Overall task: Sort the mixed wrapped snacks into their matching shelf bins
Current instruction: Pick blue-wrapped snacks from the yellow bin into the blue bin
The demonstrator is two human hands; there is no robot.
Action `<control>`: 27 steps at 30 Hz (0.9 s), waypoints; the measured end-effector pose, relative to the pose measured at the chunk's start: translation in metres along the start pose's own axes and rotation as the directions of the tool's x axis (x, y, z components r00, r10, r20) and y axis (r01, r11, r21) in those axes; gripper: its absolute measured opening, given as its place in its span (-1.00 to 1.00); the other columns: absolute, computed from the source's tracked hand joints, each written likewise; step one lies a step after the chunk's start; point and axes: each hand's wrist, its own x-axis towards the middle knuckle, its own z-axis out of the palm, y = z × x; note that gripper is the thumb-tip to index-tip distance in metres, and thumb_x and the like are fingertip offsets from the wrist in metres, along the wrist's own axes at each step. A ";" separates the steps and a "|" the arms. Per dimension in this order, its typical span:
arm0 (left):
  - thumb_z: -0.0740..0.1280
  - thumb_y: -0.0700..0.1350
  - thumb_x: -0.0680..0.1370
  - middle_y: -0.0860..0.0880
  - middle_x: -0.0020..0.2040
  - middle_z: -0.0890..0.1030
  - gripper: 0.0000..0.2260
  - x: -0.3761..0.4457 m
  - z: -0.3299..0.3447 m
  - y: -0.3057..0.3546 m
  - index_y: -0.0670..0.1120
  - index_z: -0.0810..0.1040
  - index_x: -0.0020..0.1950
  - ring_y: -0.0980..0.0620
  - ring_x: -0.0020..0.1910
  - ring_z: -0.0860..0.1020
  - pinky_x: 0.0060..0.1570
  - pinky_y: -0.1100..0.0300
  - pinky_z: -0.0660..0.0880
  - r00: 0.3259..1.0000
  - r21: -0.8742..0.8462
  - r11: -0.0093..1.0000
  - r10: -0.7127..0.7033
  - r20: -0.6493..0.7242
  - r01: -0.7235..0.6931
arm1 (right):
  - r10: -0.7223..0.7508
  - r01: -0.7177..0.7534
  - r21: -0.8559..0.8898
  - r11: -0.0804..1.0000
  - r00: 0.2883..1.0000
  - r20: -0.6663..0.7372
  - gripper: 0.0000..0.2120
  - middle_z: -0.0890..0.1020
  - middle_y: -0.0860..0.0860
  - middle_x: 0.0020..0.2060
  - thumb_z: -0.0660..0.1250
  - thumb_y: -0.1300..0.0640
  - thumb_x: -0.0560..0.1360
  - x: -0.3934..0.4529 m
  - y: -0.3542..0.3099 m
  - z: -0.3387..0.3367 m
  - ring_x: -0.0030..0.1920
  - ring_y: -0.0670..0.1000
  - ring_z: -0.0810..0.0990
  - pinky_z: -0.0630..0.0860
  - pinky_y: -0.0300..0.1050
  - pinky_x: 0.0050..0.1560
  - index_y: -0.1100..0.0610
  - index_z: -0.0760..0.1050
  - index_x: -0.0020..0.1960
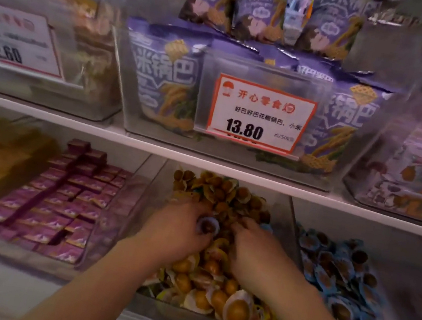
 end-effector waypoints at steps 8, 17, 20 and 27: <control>0.38 0.08 0.47 -0.03 0.14 0.54 -0.65 0.012 0.019 0.004 0.06 0.47 0.22 -0.09 0.12 0.54 0.03 0.03 0.52 0.993 0.027 1.000 0.016 -0.121 -0.013 | 0.032 -0.003 0.223 0.975 0.992 -0.125 -0.69 0.58 0.04 0.13 0.34 0.03 0.49 0.007 -0.007 -0.006 0.14 0.06 0.56 0.45 -0.15 0.07 -0.02 0.57 0.23; 0.36 0.03 0.50 0.00 0.04 0.58 -0.74 0.021 0.022 0.001 0.06 0.41 0.14 -0.08 0.03 0.56 -0.11 0.06 0.49 0.985 0.102 0.987 0.137 -0.110 -0.126 | 0.109 0.022 0.311 0.950 0.911 -0.397 -0.75 0.66 -0.02 0.09 0.32 0.18 0.54 -0.017 -0.004 -0.018 0.09 0.00 0.60 0.39 -0.30 -0.01 -0.01 0.60 0.18; 0.36 0.03 0.50 0.03 0.00 0.59 -0.80 0.020 0.022 0.003 0.06 0.43 0.08 -0.06 -0.02 0.55 -0.17 0.05 0.49 0.961 0.153 0.960 0.252 -0.109 -0.235 | 0.068 0.077 0.216 0.973 0.804 -0.591 -0.69 0.67 0.10 0.01 0.35 0.31 0.47 -0.028 0.006 -0.036 0.00 0.12 0.62 0.50 -0.16 -0.02 0.09 0.61 0.17; 0.31 0.06 0.57 -0.08 -0.03 0.61 -0.74 0.021 0.019 0.006 0.06 0.46 0.24 -0.13 -0.04 0.58 -0.14 0.04 0.50 0.946 0.201 0.945 0.288 -0.148 -0.257 | -0.013 0.165 0.249 0.954 0.856 -0.516 -0.66 0.57 -0.02 0.15 0.31 0.23 0.54 -0.042 0.029 -0.029 0.11 -0.04 0.56 0.46 -0.27 0.15 -0.01 0.55 0.28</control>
